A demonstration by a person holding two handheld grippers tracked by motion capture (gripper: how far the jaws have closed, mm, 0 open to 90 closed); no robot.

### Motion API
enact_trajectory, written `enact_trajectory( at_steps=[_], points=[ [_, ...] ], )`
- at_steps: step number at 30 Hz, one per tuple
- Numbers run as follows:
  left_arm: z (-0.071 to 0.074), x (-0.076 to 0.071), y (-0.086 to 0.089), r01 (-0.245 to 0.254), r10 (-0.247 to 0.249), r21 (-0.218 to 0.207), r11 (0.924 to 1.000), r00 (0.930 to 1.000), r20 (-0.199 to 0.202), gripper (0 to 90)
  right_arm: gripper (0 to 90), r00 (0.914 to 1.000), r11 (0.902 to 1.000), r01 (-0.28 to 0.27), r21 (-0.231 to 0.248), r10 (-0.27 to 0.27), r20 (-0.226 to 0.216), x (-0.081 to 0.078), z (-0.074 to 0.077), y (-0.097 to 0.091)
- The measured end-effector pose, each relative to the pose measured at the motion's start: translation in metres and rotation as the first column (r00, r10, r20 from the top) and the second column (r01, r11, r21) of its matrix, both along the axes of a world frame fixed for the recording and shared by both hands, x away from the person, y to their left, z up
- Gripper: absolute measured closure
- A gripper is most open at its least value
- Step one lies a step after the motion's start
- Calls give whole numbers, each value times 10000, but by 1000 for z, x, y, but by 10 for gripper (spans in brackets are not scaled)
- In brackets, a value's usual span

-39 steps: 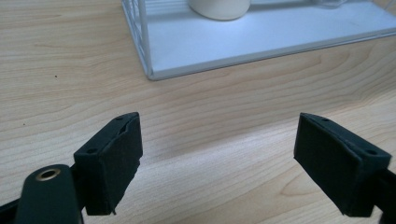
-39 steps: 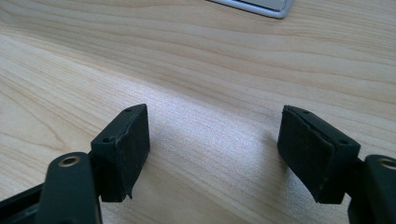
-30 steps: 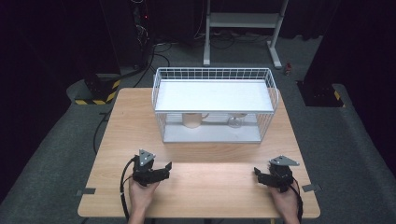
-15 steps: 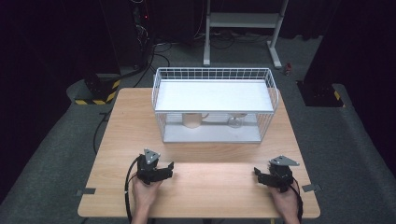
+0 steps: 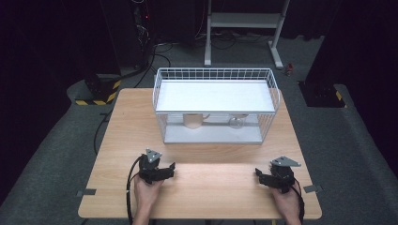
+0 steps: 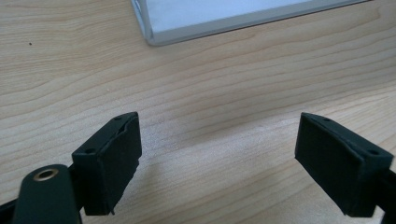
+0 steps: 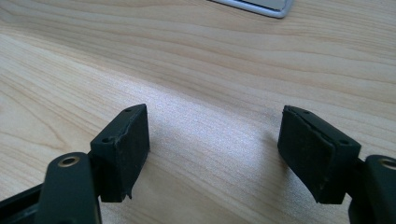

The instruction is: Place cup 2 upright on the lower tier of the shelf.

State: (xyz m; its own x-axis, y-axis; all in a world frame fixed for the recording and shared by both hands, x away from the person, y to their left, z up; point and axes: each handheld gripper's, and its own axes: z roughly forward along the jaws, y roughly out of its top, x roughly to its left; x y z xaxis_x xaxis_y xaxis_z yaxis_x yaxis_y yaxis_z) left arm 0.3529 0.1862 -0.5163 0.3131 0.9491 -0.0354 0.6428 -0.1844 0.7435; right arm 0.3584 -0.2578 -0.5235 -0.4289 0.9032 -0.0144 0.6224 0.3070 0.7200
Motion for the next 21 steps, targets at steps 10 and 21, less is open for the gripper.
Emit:
enact_trajectory(
  at_steps=[10, 21],
  points=[
    [-5, 5, -1, -113, 116, 118, 9999, 9997, -210, 147, 249, 10000, 10000, 16, 13, -16, -13, 0, 0, 0],
    [-11, 6, -5, -25, 33, 517, 9987, 9999, -157, 140, 249, 10000, 10000, 15, 13, -15, -11, 0, 0, 0]
  ],
)
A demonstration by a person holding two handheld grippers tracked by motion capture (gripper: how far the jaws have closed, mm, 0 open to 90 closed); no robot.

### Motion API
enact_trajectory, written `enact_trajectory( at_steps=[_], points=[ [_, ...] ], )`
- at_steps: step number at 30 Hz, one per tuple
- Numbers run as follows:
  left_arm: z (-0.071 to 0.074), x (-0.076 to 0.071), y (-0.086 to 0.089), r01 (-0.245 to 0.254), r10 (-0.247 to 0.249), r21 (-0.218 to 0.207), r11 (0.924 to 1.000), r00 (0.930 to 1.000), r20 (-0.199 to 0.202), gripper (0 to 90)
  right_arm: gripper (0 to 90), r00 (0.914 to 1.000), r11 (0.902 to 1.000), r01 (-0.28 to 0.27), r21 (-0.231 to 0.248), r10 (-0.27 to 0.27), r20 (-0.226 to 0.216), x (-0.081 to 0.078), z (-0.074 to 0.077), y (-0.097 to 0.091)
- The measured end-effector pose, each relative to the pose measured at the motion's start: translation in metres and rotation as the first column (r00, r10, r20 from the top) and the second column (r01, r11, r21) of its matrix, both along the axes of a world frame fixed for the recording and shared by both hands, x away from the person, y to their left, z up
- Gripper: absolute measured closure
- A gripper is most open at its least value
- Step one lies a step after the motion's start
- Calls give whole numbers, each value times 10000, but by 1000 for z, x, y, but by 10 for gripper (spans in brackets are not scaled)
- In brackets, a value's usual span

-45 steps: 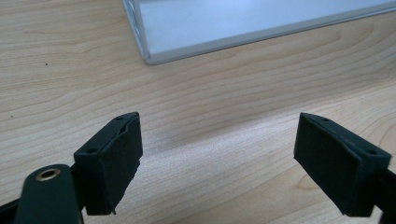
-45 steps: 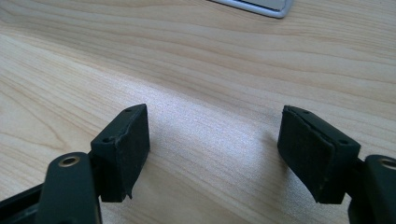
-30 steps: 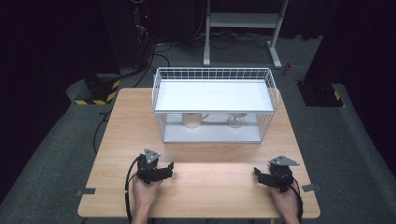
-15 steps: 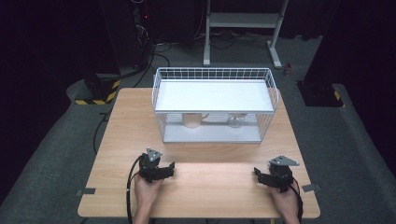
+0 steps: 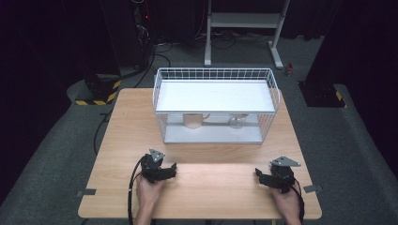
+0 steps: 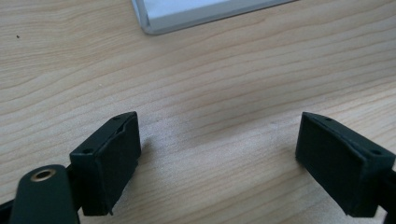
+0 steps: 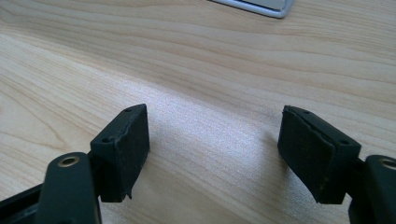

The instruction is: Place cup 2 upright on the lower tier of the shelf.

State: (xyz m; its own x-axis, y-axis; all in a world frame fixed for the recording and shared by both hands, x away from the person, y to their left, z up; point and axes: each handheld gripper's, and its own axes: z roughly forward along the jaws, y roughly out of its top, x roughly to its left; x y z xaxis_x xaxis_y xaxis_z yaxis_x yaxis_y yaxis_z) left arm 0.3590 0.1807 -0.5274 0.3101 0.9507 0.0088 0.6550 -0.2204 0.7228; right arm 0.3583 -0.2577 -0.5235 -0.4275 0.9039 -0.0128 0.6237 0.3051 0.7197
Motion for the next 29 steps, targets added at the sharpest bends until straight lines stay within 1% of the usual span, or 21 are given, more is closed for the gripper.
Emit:
enact_trajectory(
  at_steps=[1, 4, 21, 27, 29],
  points=[
    [-1, -1, 1, -41, 41, -29, 10000, 10000, 87, 143, 249, 10000, 10000, -1, 0, 1, -1, 0, 0, 0],
    [-1, -3, 0, -115, 116, -18, 9999, 9998, 145, 146, 248, 10000, 10000, -2, -2, 2, 0, 0, 0, 0],
    [-1, -3, -1, -211, 212, -49, 9998, 9997, 116, 146, 248, 10000, 10000, -1, -1, 1, -7, 0, 0, 0],
    [-1, -3, -2, -317, 318, -58, 9995, 9994, 136, 149, 249, 10000, 10000, -21, -2, 21, 9, 0, 0, 0],
    [-1, -3, -2, -349, 350, -72, 9994, 9993, 138, 149, 248, 10000, 10000, 56, 3, -56, 2, 0, 0, 1]
  ],
)
